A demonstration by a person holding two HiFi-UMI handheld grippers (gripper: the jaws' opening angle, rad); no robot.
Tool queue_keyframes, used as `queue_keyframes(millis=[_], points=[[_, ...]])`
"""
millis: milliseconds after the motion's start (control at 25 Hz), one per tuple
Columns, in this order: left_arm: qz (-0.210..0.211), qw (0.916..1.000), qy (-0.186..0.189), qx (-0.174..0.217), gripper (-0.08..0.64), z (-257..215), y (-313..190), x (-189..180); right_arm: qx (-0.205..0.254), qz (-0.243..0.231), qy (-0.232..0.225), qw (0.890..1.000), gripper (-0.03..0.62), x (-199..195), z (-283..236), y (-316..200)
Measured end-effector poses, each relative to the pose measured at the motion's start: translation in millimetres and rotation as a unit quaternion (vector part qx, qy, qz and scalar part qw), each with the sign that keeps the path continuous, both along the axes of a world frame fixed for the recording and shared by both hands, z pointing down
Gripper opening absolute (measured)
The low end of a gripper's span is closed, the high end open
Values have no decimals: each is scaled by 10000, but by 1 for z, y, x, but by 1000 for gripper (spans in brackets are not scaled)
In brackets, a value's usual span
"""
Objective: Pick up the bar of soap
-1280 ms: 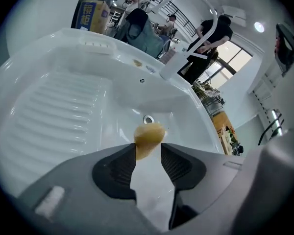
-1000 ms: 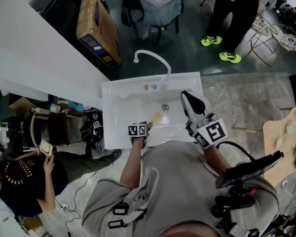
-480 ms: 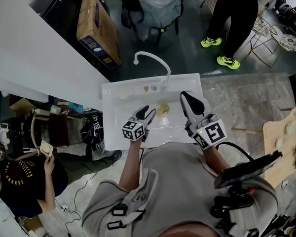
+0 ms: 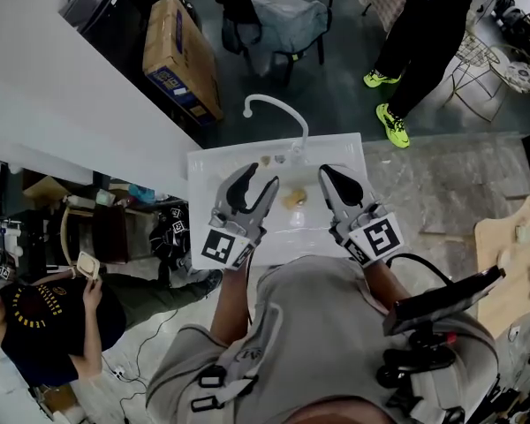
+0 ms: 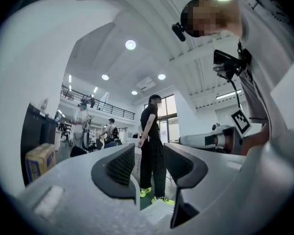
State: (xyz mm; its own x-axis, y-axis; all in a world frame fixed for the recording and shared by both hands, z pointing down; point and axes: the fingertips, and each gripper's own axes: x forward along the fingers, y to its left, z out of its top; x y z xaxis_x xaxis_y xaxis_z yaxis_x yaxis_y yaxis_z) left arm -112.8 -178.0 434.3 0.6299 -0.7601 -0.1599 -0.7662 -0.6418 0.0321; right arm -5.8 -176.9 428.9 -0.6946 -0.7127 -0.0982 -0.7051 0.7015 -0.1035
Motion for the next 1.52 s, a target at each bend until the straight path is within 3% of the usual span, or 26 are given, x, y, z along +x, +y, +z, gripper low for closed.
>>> queue_keyframes(millis=[240,600,680,960,1200,1520], points=[[-161,9987,-227,436,179,-33,13,-6,-16,3,-2,10000,2,-1,1,0],[-192,9994,-208,218,162,-24,13,-10,11,-35,40,10000,2,-3,1,0],[-251,9993,-215,187,-10,-22,15,-12,17,-59,54,10000,2,-4,1,0],[-398,9988,-263,81,-11,-16,15,-13,38,-165,130,9998,2,-8,2,4],[-392,9990,-203,20,-11,-16,15,-13,232,-330,568,9976,2,-18,4,9],[-370,9990,-191,-132,-11,-5,17,-8,272,-464,570,9969,0,-23,3,14]])
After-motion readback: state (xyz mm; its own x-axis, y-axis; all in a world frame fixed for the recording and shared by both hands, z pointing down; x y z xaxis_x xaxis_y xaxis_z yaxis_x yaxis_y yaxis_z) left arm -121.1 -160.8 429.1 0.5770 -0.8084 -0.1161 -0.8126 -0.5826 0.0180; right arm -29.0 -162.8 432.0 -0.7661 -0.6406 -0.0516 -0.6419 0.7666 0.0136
